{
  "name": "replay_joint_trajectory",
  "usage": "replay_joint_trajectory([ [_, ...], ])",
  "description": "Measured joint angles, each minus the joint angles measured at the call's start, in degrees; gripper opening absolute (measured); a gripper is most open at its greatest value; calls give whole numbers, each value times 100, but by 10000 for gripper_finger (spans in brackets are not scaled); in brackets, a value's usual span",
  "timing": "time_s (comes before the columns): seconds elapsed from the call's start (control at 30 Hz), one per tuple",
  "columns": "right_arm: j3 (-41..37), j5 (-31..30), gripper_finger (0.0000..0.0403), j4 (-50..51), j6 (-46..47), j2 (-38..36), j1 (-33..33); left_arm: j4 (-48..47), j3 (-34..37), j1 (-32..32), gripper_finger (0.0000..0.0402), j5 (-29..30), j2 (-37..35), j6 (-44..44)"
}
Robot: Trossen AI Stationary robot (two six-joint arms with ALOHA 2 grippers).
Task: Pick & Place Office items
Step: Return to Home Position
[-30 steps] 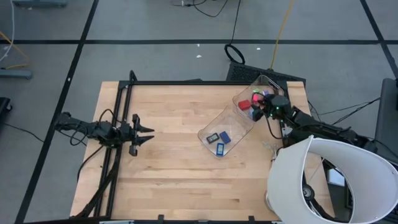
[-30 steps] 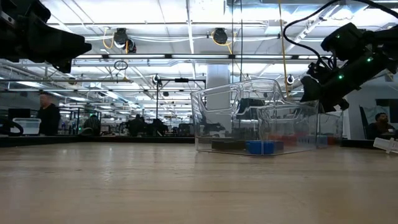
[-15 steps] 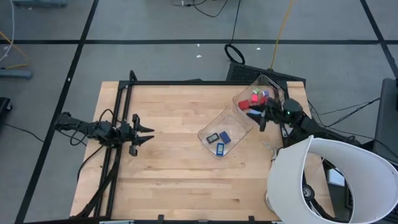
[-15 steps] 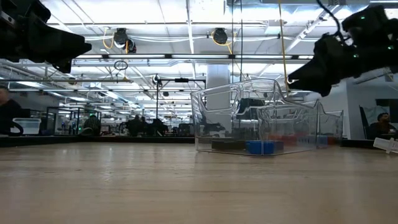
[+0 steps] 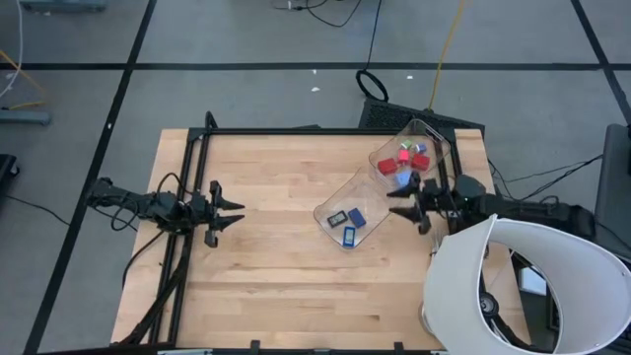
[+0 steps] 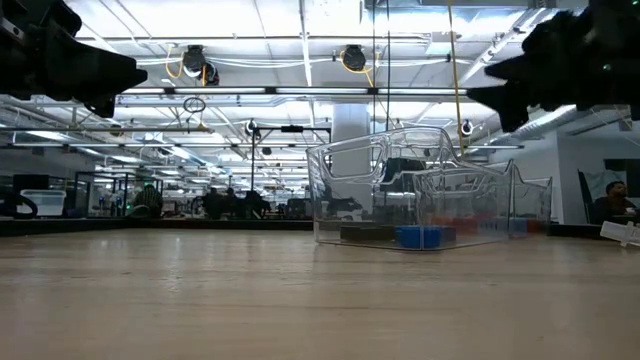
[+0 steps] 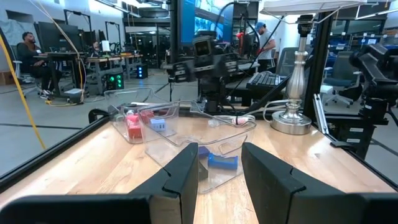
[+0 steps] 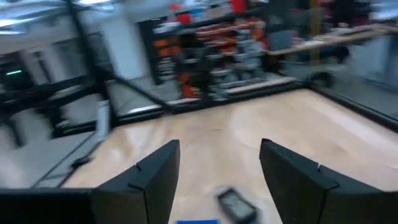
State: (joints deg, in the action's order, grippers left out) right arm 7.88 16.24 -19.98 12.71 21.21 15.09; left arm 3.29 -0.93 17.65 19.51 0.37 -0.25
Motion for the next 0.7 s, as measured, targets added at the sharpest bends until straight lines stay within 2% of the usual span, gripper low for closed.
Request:
replay_joint_trajectory([
  [0.23, 4, -61, 212, -99, -31, -65, -1206, 0, 2, 0, 122, -1, 0, 0],
  [0.37, 4, 501, 212, -34, 9, -357, -1642, 0, 2, 0, 122, -2, 1, 2],
  [0.53, 11, 435, 212, 503, -30, -876, -1838, 0, 2, 0, 122, -2, 0, 1],
  [0.7, 11, -30, 212, 832, -122, -1448, -1832, 0, 2, 2, 122, -2, -1, 2],
])
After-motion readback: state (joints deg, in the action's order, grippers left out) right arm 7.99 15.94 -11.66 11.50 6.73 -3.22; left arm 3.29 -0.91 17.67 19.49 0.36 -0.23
